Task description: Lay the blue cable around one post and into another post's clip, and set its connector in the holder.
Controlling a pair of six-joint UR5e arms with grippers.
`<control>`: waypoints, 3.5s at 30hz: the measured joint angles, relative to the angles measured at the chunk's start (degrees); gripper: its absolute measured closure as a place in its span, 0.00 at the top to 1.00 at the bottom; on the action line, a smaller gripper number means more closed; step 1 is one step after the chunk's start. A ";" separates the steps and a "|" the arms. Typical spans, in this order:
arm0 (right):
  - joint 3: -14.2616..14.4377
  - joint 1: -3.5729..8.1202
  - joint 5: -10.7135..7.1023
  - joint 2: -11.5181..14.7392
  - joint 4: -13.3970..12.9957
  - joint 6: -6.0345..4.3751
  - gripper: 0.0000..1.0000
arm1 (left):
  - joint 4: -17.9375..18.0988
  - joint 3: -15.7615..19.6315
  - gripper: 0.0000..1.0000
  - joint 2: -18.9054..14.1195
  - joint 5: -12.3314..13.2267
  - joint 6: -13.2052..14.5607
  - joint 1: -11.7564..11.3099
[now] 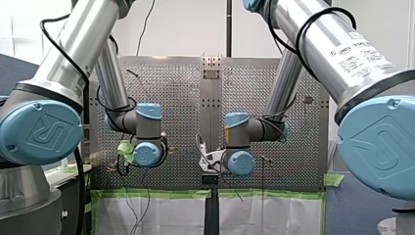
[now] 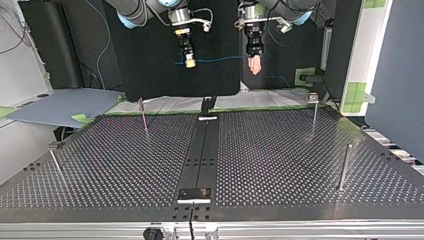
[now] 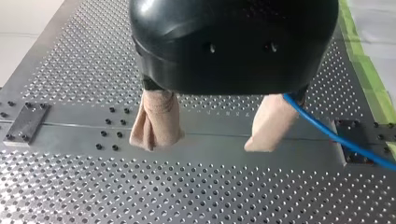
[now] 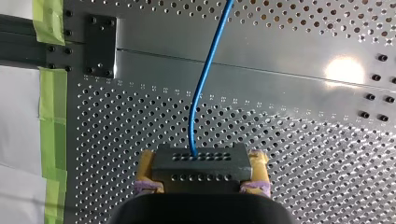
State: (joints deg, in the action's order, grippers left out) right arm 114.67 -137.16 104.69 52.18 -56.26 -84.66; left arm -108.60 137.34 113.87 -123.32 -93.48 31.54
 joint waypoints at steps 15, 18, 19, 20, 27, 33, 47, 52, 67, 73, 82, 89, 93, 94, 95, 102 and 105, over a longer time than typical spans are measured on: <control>0.00 0.00 0.00 -0.01 0.00 0.00 0.00 | -7.09 1.84 1.00 -2.55 0.23 -5.44 5.98; 0.00 0.00 0.00 -0.01 0.00 0.00 0.00 | -7.77 1.85 1.00 -2.56 0.23 -5.53 6.13; 0.00 0.00 0.00 -0.01 0.00 0.00 0.00 | -7.86 1.85 1.00 -2.56 0.23 -5.54 6.15; 0.00 0.00 0.00 -0.01 0.00 -0.01 0.00 | -7.94 1.85 1.00 -2.57 0.24 -5.55 6.16; 0.23 -0.24 0.24 0.22 0.23 -0.24 0.00 | -8.39 1.51 1.00 -2.25 0.58 -5.91 5.89; 1.77 -1.16 2.31 2.30 2.30 -2.31 0.00 | -10.64 -0.75 1.00 -3.07 2.84 -6.67 5.39; -1.70 0.39 8.29 9.74 9.74 -9.75 0.00 | -17.44 -7.52 1.00 -9.69 0.90 -11.02 3.70; -4.68 0.59 8.28 12.77 12.78 -12.78 0.00 | -20.26 -10.37 1.00 -12.54 -0.31 -11.77 2.73; -12.16 1.81 5.57 20.25 20.25 -15.76 0.00 | -27.80 -16.03 1.00 -20.07 3.76 -14.15 -4.05; -14.67 2.58 4.31 23.00 23.01 -15.80 0.00 | -30.81 -17.76 1.00 -23.10 6.76 -16.55 -7.06; -17.71 3.12 1.79 27.41 27.41 -14.45 0.00 | -35.31 -20.40 1.00 -27.57 11.24 -18.25 -11.54; -18.55 3.16 0.16 30.33 30.92 -13.47 0.00 | -38.87 -20.63 1.00 -31.13 14.79 -19.73 -15.10; -18.61 3.16 -0.85 30.64 32.82 -13.06 0.00 | -40.85 -21.03 1.00 -33.11 16.77 -21.17 -17.07; -18.62 3.16 -1.16 30.65 33.46 -12.99 0.00 | -41.30 -21.22 1.00 -33.57 17.24 -21.48 -17.54; -18.62 3.15 -1.39 30.63 33.93 -12.95 0.00 | -41.91 -21.52 1.00 -34.20 17.86 -21.90 -18.17; -18.92 2.79 -3.56 29.58 37.04 -12.38 0.00 | -45.47 -23.40 1.00 -37.75 19.40 -23.77 -21.73; -19.05 2.62 -4.27 29.18 37.57 -11.96 0.00 | -47.00 -23.64 1.00 -39.00 19.46 -24.02 -23.27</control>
State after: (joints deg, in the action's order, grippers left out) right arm 95.61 -134.54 100.42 81.36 -18.69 -96.61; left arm -155.61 113.70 74.87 -103.86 -117.50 8.28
